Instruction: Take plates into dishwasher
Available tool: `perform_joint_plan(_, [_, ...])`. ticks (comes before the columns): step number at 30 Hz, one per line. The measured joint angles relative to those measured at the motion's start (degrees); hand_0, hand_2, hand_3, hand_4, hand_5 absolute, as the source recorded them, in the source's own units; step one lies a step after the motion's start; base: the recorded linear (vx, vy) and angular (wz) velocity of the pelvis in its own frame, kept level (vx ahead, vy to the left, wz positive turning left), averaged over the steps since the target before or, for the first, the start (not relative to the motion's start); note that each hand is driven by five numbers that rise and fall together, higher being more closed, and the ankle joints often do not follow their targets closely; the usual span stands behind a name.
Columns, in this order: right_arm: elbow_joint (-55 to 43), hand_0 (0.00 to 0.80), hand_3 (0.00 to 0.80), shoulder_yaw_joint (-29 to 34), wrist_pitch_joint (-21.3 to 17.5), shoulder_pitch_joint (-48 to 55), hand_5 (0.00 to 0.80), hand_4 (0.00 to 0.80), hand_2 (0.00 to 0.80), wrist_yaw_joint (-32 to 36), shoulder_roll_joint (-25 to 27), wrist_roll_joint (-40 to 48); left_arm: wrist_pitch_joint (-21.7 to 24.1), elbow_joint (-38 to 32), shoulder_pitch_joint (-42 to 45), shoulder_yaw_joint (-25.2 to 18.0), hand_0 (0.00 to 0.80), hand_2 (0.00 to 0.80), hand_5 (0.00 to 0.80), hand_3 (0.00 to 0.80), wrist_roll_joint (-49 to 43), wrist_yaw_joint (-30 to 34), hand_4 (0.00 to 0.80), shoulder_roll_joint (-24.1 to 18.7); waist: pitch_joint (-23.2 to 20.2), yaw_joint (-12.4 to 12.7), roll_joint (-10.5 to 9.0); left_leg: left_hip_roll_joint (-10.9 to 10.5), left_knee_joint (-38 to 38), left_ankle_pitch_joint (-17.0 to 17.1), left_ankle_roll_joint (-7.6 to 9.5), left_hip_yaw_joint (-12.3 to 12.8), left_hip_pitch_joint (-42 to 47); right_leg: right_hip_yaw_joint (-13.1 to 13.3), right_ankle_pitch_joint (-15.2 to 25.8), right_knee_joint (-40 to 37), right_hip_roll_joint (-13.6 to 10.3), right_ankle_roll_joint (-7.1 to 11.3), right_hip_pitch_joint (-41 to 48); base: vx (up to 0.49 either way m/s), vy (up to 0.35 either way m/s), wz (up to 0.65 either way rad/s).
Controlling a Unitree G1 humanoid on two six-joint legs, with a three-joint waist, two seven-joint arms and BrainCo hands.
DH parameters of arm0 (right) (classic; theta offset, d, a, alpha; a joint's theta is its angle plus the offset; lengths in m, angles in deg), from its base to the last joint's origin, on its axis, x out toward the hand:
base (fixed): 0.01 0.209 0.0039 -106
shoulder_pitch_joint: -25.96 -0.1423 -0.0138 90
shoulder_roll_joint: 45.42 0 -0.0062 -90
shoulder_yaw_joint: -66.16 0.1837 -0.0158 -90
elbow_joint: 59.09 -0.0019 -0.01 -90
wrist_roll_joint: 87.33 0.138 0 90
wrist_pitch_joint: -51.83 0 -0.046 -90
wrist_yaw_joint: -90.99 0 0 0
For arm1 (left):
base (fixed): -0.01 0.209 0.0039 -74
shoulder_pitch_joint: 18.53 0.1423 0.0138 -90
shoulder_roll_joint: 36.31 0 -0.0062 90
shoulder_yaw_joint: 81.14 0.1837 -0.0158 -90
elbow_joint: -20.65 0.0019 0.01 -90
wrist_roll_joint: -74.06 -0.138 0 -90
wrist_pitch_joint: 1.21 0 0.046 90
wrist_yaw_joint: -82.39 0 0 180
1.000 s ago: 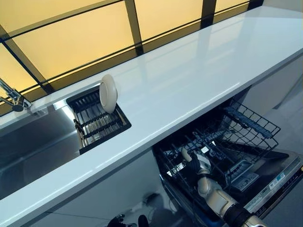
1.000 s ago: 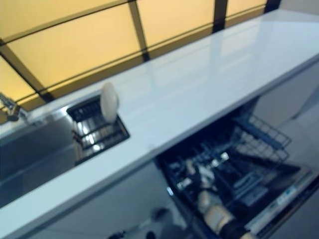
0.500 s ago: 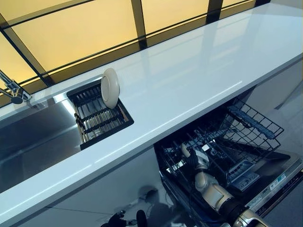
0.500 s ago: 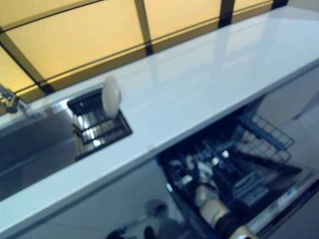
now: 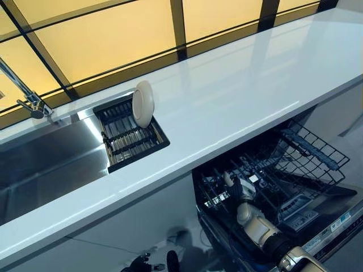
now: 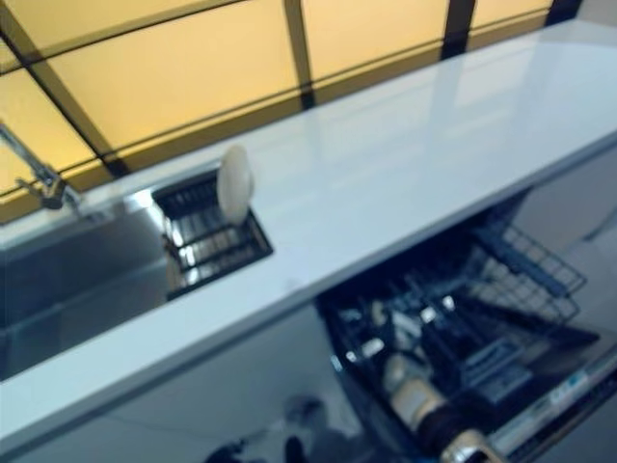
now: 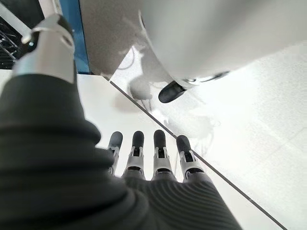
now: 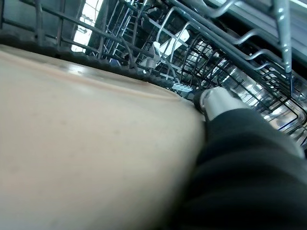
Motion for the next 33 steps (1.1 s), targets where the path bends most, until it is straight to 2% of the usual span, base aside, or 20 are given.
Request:
perform_joint_plan(16, [4.3,0.8,0.8,1.3,0.9,-2.0,0.8,0.8,0.8,1.7,0.0,0.0,0.4,0.0,0.8,1.2,0.0,0.0,0.0,0.0,0.0,0.0,0.0,-0.2,0.0,0.2,0.64,-0.2,1.2,0.0,0.04,-1.3,0.1,-0.5,-3.8,7.5,-1.4,-0.07,-1.7,0.028,0.002,0.05])
perform_joint_plan(23, [5.4,0.8,0.8,2.3,0.6,-3.8,0.8,0.8,0.8,2.3,2.1,0.0,1.3,0.1,1.1,2.4,0.0,0.0,0.0,0.0,0.1,-0.1,0.0,-0.5,0.6,0.2,3.25,-0.7,2.2,-0.2,-0.23,-1.8,-1.1,-0.5,-7.1,15.2,-3.7,-0.48,-5.2,0.002,0.028,0.06])
perform_joint_plan(27, [5.4,0.8,0.8,2.4,0.5,-4.3,0.8,0.8,0.8,2.6,3.3,-0.1,2.1,0.2,1.1,2.3,0.0,0.0,0.0,0.0,0.6,-0.4,0.0,-0.9,1.1,0.3,3.54,-1.0,3.5,-0.4,-0.02,-2.3,-2.6,-0.3,-8.9,20.0,-5.0,-0.61,-7.9,-0.036,0.018,0.08])
perform_joint_plan(33, [5.4,0.8,0.8,2.5,-0.5,-7.0,0.8,0.8,0.8,2.7,5.1,-0.1,2.9,0.1,0.6,2.3,0.0,0.0,0.0,0.0,0.9,-0.9,0.0,-1.1,3.3,0.3,3.99,-0.8,5.6,-0.4,-0.04,-2.4,-5.3,0.0,-11.1,26.3,-6.4,-1.93,-11.8,-0.044,0.004,0.07])
